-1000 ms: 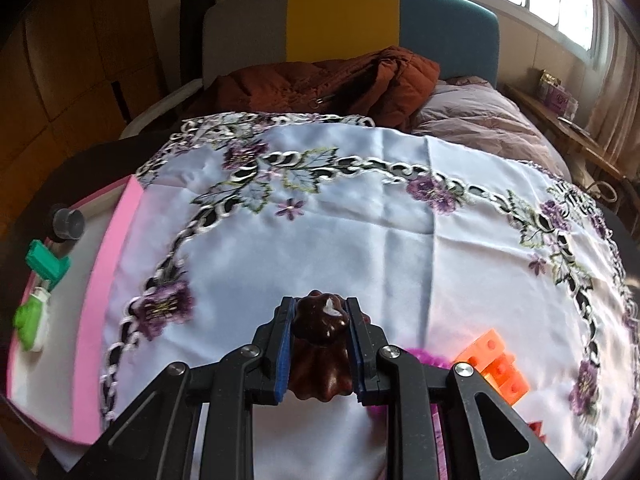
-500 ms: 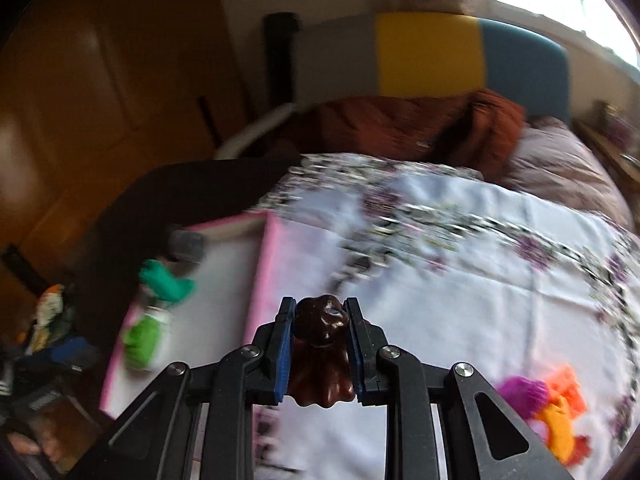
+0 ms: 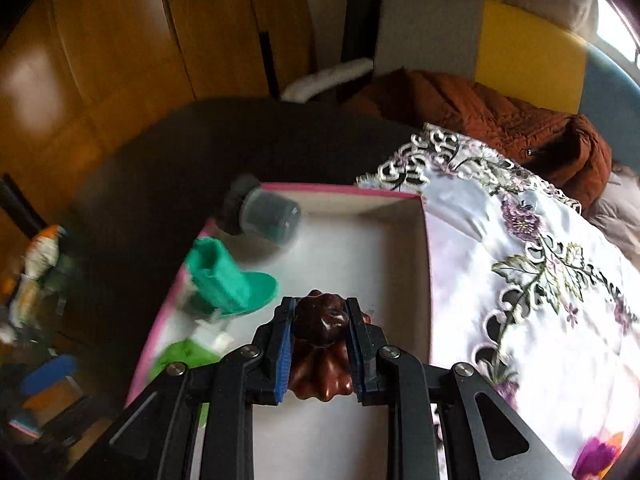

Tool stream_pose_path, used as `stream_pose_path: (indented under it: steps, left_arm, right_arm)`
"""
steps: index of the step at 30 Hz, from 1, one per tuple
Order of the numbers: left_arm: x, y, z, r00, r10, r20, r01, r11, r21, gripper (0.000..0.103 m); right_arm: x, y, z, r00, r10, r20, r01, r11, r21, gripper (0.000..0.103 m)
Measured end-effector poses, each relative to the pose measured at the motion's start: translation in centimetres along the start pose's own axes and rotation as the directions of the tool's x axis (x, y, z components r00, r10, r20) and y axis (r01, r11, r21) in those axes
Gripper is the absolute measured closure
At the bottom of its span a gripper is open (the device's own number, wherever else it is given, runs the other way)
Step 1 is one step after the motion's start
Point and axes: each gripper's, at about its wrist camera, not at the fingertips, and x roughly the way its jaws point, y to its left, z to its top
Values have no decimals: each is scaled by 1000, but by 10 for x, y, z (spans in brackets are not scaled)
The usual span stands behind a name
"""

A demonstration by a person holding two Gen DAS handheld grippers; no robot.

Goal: Organize rigid objects
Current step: 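Lower the brown fluted piece into the tray and open the right gripper, then move both grippers back to the remaining toys on the tablecloth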

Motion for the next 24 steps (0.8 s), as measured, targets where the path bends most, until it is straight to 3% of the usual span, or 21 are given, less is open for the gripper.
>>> stream_pose_path:
  steps: [5, 9, 11, 13, 24]
  left_arm:
    - [0, 5, -1, 1000, 1, 0, -1, 1000, -8, 50]
    - [-1, 5, -2, 1000, 0, 1, 0, 1000, -7, 50]
    - [-2, 5, -2, 1000, 1, 4, -1, 1000, -6, 50]
    - [-2, 5, -2, 1000, -2, 2, 2, 1000, -9, 50]
    - [-6, -1, -3, 1000, 2, 12, -2, 1000, 5, 50]
  right_arm:
    - [7, 9, 4, 999, -48, 11, 48, 998, -42, 79]
    - [10, 9, 6, 999, -36, 9, 36, 999, -33, 76]
    - [6, 6, 4, 1000, -20, 13, 20, 1000, -12, 55]
    - [-1, 4, 3, 1000, -9, 30, 9, 1000, -5, 47]
    - [-46, -1, -16, 993, -6, 116, 9, 1000, -22, 36]
